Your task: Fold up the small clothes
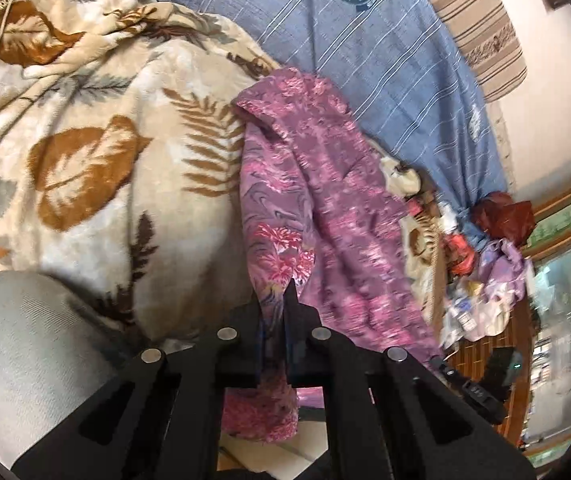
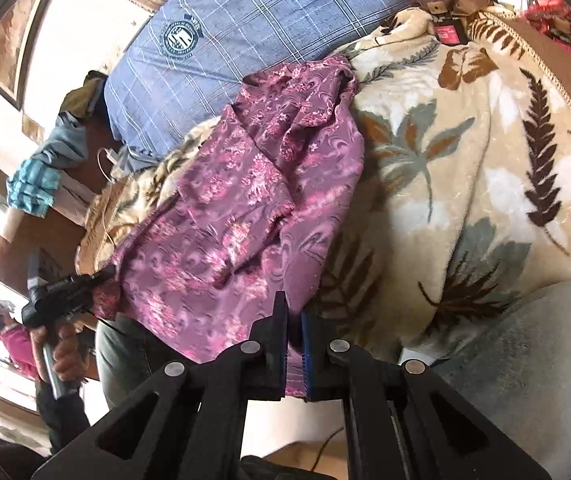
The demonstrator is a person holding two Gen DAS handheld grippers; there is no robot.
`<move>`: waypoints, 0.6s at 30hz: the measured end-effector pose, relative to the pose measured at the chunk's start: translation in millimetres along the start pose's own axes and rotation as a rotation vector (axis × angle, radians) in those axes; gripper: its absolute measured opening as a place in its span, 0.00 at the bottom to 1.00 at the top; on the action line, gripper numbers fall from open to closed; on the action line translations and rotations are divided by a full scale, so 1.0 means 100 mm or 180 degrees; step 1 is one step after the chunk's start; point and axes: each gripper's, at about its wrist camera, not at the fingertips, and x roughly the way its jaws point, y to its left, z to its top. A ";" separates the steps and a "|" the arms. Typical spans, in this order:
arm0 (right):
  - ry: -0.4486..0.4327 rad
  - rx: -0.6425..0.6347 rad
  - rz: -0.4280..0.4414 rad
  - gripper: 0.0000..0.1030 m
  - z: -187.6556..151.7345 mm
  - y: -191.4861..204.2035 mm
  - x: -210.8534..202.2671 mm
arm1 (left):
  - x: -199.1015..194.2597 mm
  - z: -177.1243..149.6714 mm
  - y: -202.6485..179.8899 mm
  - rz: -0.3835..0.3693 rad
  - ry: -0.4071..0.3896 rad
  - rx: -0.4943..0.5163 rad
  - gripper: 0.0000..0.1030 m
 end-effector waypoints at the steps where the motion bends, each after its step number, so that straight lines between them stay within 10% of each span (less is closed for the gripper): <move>1: 0.0027 -0.0072 -0.0083 0.05 -0.03 0.03 -0.02 | -0.01 -0.04 0.00 0.0033 0.0037 0.0014 0.04; 10: 0.0202 -0.0151 0.0091 0.05 -0.09 0.03 -0.24 | -0.28 -0.24 0.09 -0.0407 0.0256 -0.0226 0.04; 18: -0.0569 0.0028 0.0689 0.05 0.94 -0.05 -0.32 | -0.10 0.77 -0.09 -0.0884 -0.0191 -0.0425 0.04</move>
